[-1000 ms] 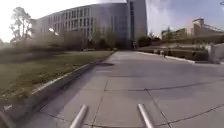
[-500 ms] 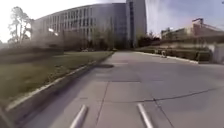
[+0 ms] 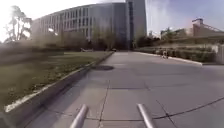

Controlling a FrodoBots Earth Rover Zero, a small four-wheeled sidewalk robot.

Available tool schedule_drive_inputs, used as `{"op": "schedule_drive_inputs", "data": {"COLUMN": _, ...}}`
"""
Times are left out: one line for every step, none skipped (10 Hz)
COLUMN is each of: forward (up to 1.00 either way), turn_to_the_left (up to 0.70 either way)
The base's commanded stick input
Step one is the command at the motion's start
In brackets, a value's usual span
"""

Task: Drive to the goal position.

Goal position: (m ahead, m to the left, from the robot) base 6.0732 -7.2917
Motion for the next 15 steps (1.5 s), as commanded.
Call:
{"op": "schedule_drive_inputs", "data": {"forward": 0.7, "turn_to_the_left": -0.14}}
{"op": "schedule_drive_inputs", "data": {"forward": 0.7, "turn_to_the_left": -0.14}}
{"op": "schedule_drive_inputs", "data": {"forward": 0.7, "turn_to_the_left": -0.14}}
{"op": "schedule_drive_inputs", "data": {"forward": 0.7, "turn_to_the_left": -0.14}}
{"op": "schedule_drive_inputs", "data": {"forward": 0.7, "turn_to_the_left": -0.14}}
{"op": "schedule_drive_inputs", "data": {"forward": 0.7, "turn_to_the_left": -0.14}}
{"op": "schedule_drive_inputs", "data": {"forward": 0.7, "turn_to_the_left": -0.14}}
{"op": "schedule_drive_inputs", "data": {"forward": 0.7, "turn_to_the_left": -0.14}}
{"op": "schedule_drive_inputs", "data": {"forward": 0.7, "turn_to_the_left": -0.14}}
{"op": "schedule_drive_inputs", "data": {"forward": 0.7, "turn_to_the_left": -0.14}}
{"op": "schedule_drive_inputs", "data": {"forward": 0.7, "turn_to_the_left": -0.14}}
{"op": "schedule_drive_inputs", "data": {"forward": 0.7, "turn_to_the_left": -0.14}}
{"op": "schedule_drive_inputs", "data": {"forward": 0.7, "turn_to_the_left": -0.14}}
{"op": "schedule_drive_inputs", "data": {"forward": 0.7, "turn_to_the_left": -0.14}}
{"op": "schedule_drive_inputs", "data": {"forward": 0.7, "turn_to_the_left": -0.14}}
